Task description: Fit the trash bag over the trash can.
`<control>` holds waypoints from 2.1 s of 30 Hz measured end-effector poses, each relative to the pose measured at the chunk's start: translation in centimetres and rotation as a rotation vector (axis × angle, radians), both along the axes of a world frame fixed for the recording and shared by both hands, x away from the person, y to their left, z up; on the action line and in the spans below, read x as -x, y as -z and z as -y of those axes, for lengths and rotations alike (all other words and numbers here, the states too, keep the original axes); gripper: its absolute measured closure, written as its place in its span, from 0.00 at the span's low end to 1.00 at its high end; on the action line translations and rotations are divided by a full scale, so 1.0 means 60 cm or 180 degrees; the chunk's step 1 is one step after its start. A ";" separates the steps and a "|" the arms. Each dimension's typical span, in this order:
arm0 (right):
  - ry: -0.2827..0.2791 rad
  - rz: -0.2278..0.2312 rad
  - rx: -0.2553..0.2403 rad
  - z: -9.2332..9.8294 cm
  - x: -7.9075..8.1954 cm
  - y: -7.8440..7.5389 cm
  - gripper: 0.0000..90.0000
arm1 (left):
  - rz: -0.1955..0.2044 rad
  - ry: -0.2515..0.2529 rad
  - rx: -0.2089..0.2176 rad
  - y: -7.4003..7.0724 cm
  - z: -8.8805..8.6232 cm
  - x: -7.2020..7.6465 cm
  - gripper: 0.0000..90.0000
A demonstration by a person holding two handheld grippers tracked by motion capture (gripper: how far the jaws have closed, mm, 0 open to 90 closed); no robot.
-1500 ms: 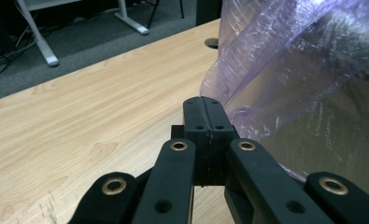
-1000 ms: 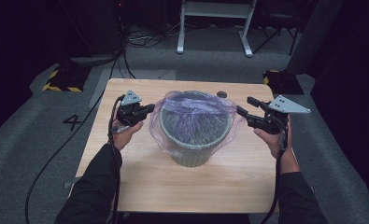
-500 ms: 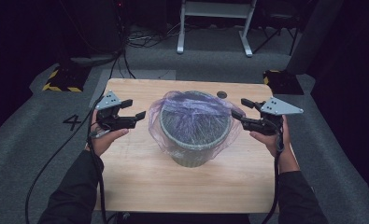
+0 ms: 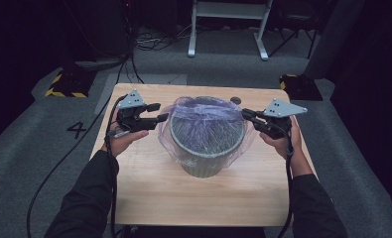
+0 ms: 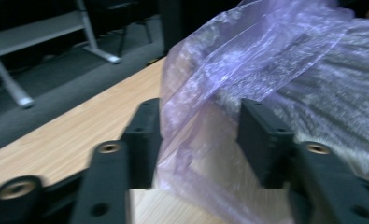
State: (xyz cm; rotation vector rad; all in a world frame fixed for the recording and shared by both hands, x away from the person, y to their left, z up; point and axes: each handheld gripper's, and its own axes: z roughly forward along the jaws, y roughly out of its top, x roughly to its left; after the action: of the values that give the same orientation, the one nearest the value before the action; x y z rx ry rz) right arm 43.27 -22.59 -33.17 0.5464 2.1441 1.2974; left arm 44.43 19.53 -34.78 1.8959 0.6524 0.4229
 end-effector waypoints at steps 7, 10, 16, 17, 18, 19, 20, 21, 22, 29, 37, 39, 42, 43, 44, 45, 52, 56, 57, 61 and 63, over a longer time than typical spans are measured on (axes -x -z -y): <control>0.0116 -0.0018 -0.0051 0.000 -0.013 -0.004 1.00 | 0.0089 0.0084 -0.0088 0.000 0.019 -0.007 0.88; 0.0185 -0.0069 -0.0136 0.002 -0.021 -0.005 1.00 | 0.0105 -0.0014 -0.0141 0.000 0.026 -0.012 0.92; 0.0379 -0.0254 -0.0261 0.011 -0.040 0.001 1.00 | 0.0106 -0.0134 -0.0009 0.004 0.016 -0.001 0.63; 0.0406 -0.0279 -0.0265 0.013 -0.042 0.002 1.00 | 0.0065 -0.0139 0.0028 0.006 0.010 0.002 0.57; 0.0440 -0.0293 -0.0258 0.014 -0.044 0.004 1.00 | 0.0065 -0.0142 0.0062 0.008 0.003 0.006 0.54; 0.0472 -0.0311 -0.0254 0.016 -0.045 0.005 1.00 | 0.0063 -0.0166 0.0077 0.009 -0.004 0.010 0.50; 0.0492 -0.0322 -0.0259 0.017 -0.046 0.006 1.00 | 0.0057 -0.0193 0.0065 0.011 -0.010 0.014 0.45; 0.0509 -0.0332 -0.0273 0.019 -0.047 0.006 1.00 | 0.0054 -0.0205 0.0066 0.012 -0.015 0.018 0.42; 0.0534 -0.0325 -0.0271 0.020 -0.048 0.007 1.00 | 0.0052 -0.0208 0.0103 0.014 -0.021 0.024 0.39; 0.0622 -0.0316 -0.0288 0.025 -0.046 0.005 1.00 | 0.0186 -0.0200 0.0157 0.023 -0.047 0.079 0.28; 0.0664 -0.0294 -0.0294 0.032 -0.043 0.002 0.96 | 0.0097 0.0067 0.0199 0.063 -0.034 0.145 0.23; 0.0635 -0.0274 -0.0324 0.032 -0.039 -0.001 0.89 | 0.0038 0.0146 0.0165 0.072 -0.019 0.153 0.21; 0.0555 -0.0226 -0.0347 0.030 -0.034 -0.007 0.72 | -0.0062 0.0225 0.0192 0.080 0.003 0.155 0.20; 0.0505 -0.0208 -0.0362 0.029 -0.032 -0.009 0.67 | -0.0068 0.0241 0.0183 0.082 0.009 0.153 0.20; 0.0481 -0.0196 -0.0384 0.027 -0.030 -0.012 0.63 | -0.0078 0.0242 0.0180 0.083 0.015 0.151 0.19; 0.0449 -0.0178 -0.0409 0.027 -0.028 -0.014 0.57 | -0.0096 0.0255 0.0181 0.083 0.020 0.149 0.20; -0.0089 -0.0080 -0.0430 0.013 -0.007 -0.034 0.45 | -0.0142 0.0278 0.0181 0.089 0.041 0.136 0.30; -0.0356 -0.0056 -0.0041 -0.010 0.000 -0.034 0.62 | -0.0036 0.0155 -0.0035 0.091 0.050 0.132 0.54; -0.0365 -0.0073 0.0036 -0.015 -0.002 -0.032 0.66 | -0.0009 0.0136 -0.0086 0.092 0.052 0.131 0.62; -0.0301 -0.0207 0.0262 -0.025 -0.023 -0.020 0.82 | 0.0070 0.0093 -0.0164 0.095 0.054 0.128 0.86; -0.0230 -0.0249 0.0293 -0.027 -0.034 -0.017 0.90 | 0.0067 0.0066 -0.0178 0.096 0.054 0.124 0.95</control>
State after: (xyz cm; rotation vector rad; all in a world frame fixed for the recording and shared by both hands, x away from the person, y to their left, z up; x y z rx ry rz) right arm 45.30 -20.97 -32.13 0.4932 2.2946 1.2265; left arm 36.97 16.30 -40.57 1.9468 0.6122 0.4515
